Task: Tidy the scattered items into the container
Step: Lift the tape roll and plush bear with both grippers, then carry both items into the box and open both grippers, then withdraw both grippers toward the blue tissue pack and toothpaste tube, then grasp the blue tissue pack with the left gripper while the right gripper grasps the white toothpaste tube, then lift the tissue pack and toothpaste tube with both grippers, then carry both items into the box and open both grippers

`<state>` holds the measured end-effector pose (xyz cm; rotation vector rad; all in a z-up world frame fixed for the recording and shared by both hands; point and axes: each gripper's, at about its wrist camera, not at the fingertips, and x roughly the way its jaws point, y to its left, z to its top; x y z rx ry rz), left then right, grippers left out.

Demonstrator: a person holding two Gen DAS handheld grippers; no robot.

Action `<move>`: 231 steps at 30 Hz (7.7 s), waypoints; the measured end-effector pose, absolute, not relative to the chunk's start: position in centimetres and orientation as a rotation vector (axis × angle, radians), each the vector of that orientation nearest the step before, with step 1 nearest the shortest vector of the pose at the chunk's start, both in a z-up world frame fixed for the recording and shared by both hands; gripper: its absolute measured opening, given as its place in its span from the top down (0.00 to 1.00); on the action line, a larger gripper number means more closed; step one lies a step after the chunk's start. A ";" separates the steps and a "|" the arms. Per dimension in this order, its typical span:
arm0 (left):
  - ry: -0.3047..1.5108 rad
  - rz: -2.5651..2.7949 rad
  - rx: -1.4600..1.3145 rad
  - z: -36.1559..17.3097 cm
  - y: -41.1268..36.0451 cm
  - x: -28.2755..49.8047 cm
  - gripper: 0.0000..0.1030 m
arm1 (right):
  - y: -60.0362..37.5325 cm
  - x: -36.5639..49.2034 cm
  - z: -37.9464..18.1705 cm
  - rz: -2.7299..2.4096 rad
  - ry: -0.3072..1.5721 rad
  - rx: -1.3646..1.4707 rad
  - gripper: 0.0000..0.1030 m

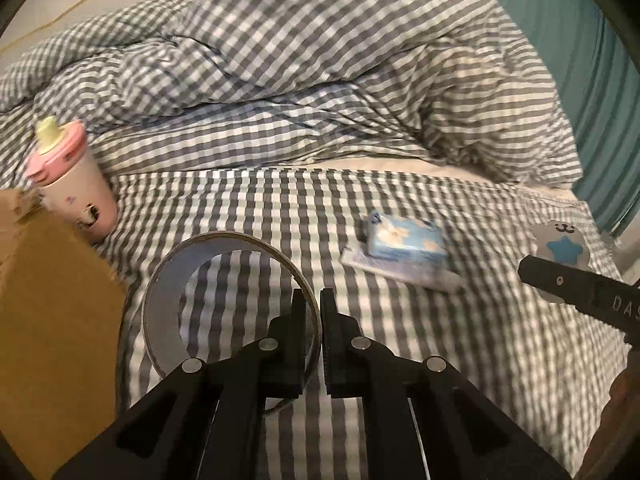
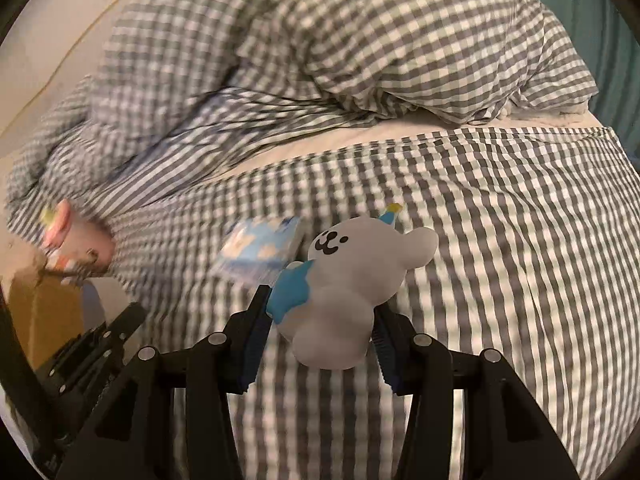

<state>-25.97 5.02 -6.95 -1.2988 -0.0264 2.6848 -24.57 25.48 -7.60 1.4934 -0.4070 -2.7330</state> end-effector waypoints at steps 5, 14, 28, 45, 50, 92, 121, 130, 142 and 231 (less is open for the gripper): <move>-0.049 2.675 -1.245 -3.4 4.7 -20.7 0.94 | 23.2 -19.8 -4.5 -2.709 -0.369 1.437 0.54; -0.095 2.765 -1.114 3.5 0.1 -12.7 0.94 | 15.9 -12.8 0.8 -2.630 -0.249 1.310 0.54; -0.235 2.991 -1.188 4.6 -15.4 -8.2 0.94 | 0.5 -9.9 2.4 -2.454 -0.048 1.233 0.54; -0.202 2.984 -1.366 0.8 -22.6 -14.0 0.80 | -10.4 -15.3 -1.8 -2.411 0.196 1.309 0.54; -0.182 3.130 -1.406 0.6 -24.0 -14.5 0.01 | -8.0 -16.3 -1.9 -2.507 0.172 1.306 0.20; 0.233 2.795 -1.137 1.8 4.9 -6.9 0.00 | 24.7 -3.3 1.4 -2.872 -0.298 1.225 0.20; 0.135 2.656 -1.316 -10.1 13.0 -29.2 0.00 | 31.0 -19.4 -10.4 -2.760 -0.404 1.442 0.20; 0.105 2.635 -1.376 -14.5 15.7 -35.2 0.00 | 32.9 -21.7 -12.5 -2.720 -0.444 1.466 0.20; 0.171 2.656 -1.397 -14.7 14.3 -36.0 0.29 | 31.3 -23.1 -12.6 -2.712 -0.361 1.471 0.20; -0.238 3.128 -1.533 -1.1 -22.9 -13.3 0.00 | -9.3 -13.7 -2.1 -2.511 0.380 1.159 0.13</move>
